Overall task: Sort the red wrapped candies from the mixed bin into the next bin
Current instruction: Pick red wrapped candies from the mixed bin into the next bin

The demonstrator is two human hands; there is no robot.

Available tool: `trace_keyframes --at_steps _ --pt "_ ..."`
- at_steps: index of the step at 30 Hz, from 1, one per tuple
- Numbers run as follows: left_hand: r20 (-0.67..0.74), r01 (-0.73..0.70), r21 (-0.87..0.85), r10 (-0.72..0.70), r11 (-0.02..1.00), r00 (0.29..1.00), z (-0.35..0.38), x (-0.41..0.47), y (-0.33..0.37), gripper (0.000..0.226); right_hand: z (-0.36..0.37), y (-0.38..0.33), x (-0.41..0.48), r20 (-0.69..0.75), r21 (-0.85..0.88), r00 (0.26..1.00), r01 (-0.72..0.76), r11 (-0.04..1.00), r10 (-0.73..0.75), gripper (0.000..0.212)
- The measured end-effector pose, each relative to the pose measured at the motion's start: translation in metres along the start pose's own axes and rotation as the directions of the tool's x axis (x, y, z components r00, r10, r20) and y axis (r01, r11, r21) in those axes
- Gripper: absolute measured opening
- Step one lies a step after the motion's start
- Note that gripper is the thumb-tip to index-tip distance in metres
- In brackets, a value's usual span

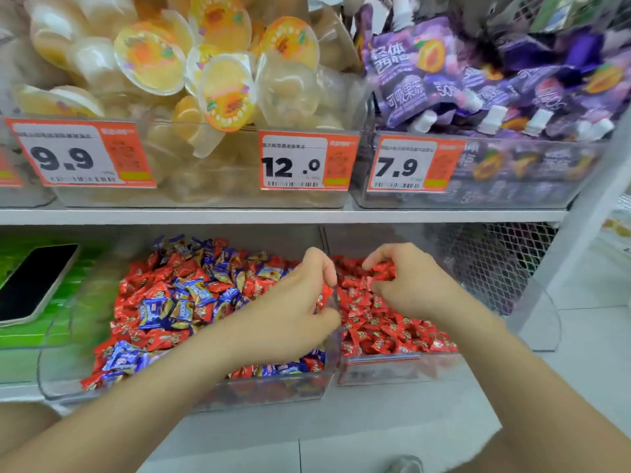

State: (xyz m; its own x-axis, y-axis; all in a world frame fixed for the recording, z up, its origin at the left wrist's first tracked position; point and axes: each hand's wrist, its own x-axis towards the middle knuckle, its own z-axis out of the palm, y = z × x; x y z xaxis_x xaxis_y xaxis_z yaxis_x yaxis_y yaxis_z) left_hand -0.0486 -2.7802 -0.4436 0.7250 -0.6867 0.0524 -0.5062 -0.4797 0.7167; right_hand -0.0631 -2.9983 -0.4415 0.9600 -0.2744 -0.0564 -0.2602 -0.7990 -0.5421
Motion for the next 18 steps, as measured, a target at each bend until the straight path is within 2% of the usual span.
trace_keyframes --at_steps 2,5,9,11,14,16,18 --pt "0.046 -0.078 0.097 0.074 0.992 0.996 0.01 0.018 0.018 0.022 -0.011 0.018 0.005 0.114 -0.133 0.993 -0.027 0.991 0.042 0.036" --pt "0.091 -0.149 0.204 0.133 0.968 0.987 0.028 0.051 0.028 0.026 -0.021 0.037 0.01 0.231 -0.056 0.972 -0.026 0.998 0.038 0.046" --pt "0.208 -0.203 0.405 0.127 0.891 0.97 0.041 0.083 0.024 0.051 -0.028 0.045 0.013 0.036 -0.04 0.999 -0.022 0.999 0.024 0.033" --pt "0.132 -0.235 0.43 0.196 0.872 0.972 0.038 0.078 0.02 0.038 -0.027 0.034 0.009 -0.044 -0.01 0.999 0.018 1.0 -0.018 0.03" --pt "-0.135 -0.241 0.407 0.318 0.881 0.938 0.025 0.047 0.008 0.014 -0.019 0.011 -0.001 -0.034 0.019 0.994 0.108 0.994 -0.108 0.024" --pt "-0.251 -0.174 0.36 0.274 0.917 0.928 0.01 0.023 -0.006 0.009 -0.013 -0.008 -0.01 0.033 -0.015 0.978 0.205 0.979 -0.205 0.02" --pt "-0.224 -0.062 0.347 0.147 0.936 0.963 -0.01 0.004 -0.024 0.008 -0.004 -0.028 -0.017 0.12 -0.024 0.939 0.328 0.945 -0.323 0.018"
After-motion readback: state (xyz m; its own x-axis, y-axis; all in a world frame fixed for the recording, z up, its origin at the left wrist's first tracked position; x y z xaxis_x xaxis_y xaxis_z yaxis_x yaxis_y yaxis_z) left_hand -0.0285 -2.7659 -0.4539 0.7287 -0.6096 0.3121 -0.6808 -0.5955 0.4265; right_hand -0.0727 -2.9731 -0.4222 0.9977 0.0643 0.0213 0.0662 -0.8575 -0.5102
